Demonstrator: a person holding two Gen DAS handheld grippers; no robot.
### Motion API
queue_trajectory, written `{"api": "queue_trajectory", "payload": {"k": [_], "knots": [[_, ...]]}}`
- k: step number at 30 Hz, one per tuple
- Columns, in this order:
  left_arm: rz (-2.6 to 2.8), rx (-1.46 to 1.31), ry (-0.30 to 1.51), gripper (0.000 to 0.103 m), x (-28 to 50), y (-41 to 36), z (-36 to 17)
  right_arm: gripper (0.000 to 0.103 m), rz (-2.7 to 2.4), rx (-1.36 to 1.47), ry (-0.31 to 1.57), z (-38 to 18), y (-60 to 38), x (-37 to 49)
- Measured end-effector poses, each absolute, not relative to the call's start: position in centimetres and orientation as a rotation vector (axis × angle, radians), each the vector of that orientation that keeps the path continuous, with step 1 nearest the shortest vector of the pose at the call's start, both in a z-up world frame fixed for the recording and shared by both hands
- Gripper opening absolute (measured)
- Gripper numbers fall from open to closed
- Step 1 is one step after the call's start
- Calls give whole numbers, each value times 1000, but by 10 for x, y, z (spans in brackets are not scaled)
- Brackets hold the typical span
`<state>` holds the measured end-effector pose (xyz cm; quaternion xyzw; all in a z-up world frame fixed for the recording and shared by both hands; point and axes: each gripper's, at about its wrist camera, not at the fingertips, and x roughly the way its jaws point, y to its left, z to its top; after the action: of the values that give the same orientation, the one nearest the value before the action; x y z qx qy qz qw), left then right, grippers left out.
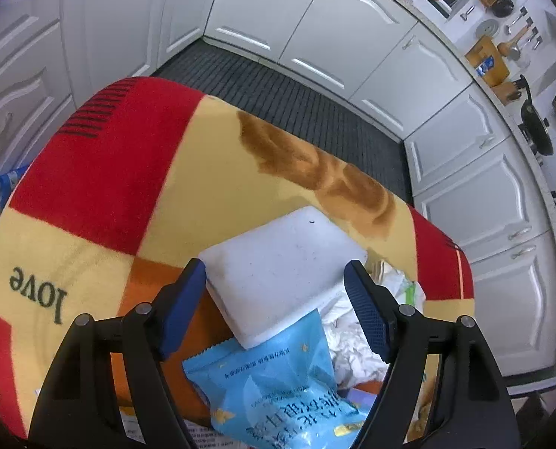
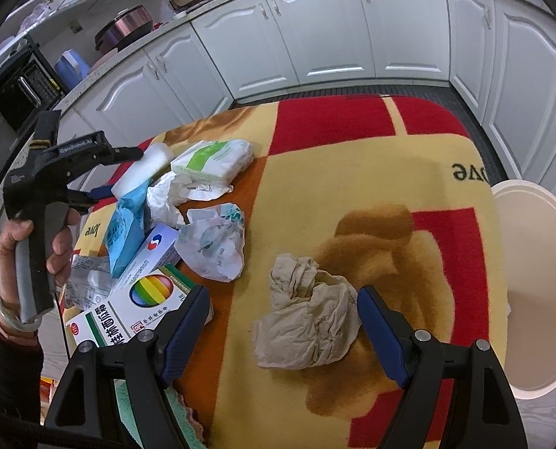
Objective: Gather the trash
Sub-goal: 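Grasp the white sponge block with the left tool while the right tool grasps brown crumpled paper, then carry the sponge block and brown paper over the cream bin and open both tools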
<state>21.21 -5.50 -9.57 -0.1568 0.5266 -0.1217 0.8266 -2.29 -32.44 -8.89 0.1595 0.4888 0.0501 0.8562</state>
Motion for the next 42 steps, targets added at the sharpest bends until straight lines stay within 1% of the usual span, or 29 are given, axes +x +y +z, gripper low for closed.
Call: {"api": "queue_trajectory", "payload": {"k": [3,5,7,9,10,11,12,13,14,16,18,22,27,28,29,30,31,32,39,42], "knots": [[-256,-327,1109,74,211,-55,-96,79,103,339,1033,-91,-325,-22],[-258,-309,1090,67,209,-56,-96,79,106,338,1036,-92,-324,-22],[-261,-288,1086,63,205,-59,-95,79,112,336,1035,-93,-324,-22],[-262,-271,1071,56,202,-59,-92,79,115,342,1024,-94,-325,-22],[-260,-272,1060,45,199,-57,-88,78,116,346,1019,-95,-325,-23],[-248,-268,1056,10,199,-55,-86,76,117,350,1011,-96,-326,-24],[-233,-265,1055,10,198,-53,-83,64,122,351,1006,-97,-327,-24],[-258,-299,1056,9,198,-48,-80,47,129,353,1004,-98,-327,-24],[-271,-310,1061,7,198,-46,-79,41,131,355,1004,-99,-328,-23],[-274,-302,1064,6,195,-44,-78,34,137,359,994,-100,-328,-24],[-279,-298,1067,5,192,-45,-78,29,144,355,979,-99,-328,-28],[-294,-302,1057,4,186,-46,-75,26,153,323,936,-89,-325,-38],[-341,-330,1083,5,183,-45,-69,26,151,312,918,-78,-328,-44],[-348,-361,1099,9,184,-42,-70,26,149,317,917,-78,-330,-45],[-344,-382,1106,24,185,-40,-70,26,146,324,914,-77,-332,-46],[-330,-400,1103,35,185,-37,-71,26,144,328,913,-76,-333,-46],[-321,-415,1092,55,184,-34,-71,26,143,333,912,-76,-334,-47],[-312,-443,1072,62,182,-29,-72,26,144,336,912,-76,-335,-47],[-288,-616,1145,63,194,-18,-107,26,162,337,926,-79,-331,-45],[-293,-691,1141,63,198,-17,-115,26,162,340,932,-81,-331,-44]]}}
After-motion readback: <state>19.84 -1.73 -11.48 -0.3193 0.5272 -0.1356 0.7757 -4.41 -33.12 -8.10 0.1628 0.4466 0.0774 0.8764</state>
